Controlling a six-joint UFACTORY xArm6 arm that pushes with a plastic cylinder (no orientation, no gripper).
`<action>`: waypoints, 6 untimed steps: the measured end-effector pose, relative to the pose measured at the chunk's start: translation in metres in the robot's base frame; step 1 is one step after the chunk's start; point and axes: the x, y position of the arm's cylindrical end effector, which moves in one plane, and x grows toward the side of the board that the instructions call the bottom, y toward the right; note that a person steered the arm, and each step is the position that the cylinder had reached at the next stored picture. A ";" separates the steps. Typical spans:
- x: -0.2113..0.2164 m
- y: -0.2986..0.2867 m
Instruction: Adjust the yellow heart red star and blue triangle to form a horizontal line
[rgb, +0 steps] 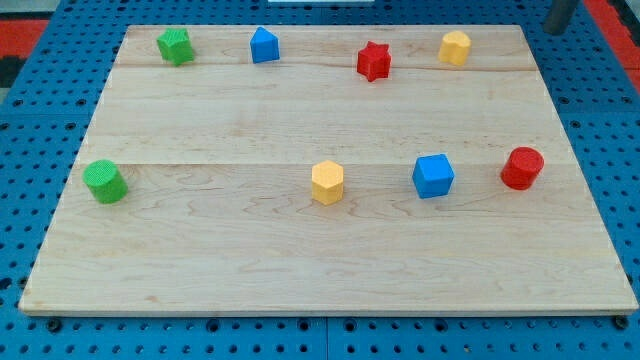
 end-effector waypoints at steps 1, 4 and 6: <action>0.000 0.000; 0.017 -0.084; 0.017 -0.123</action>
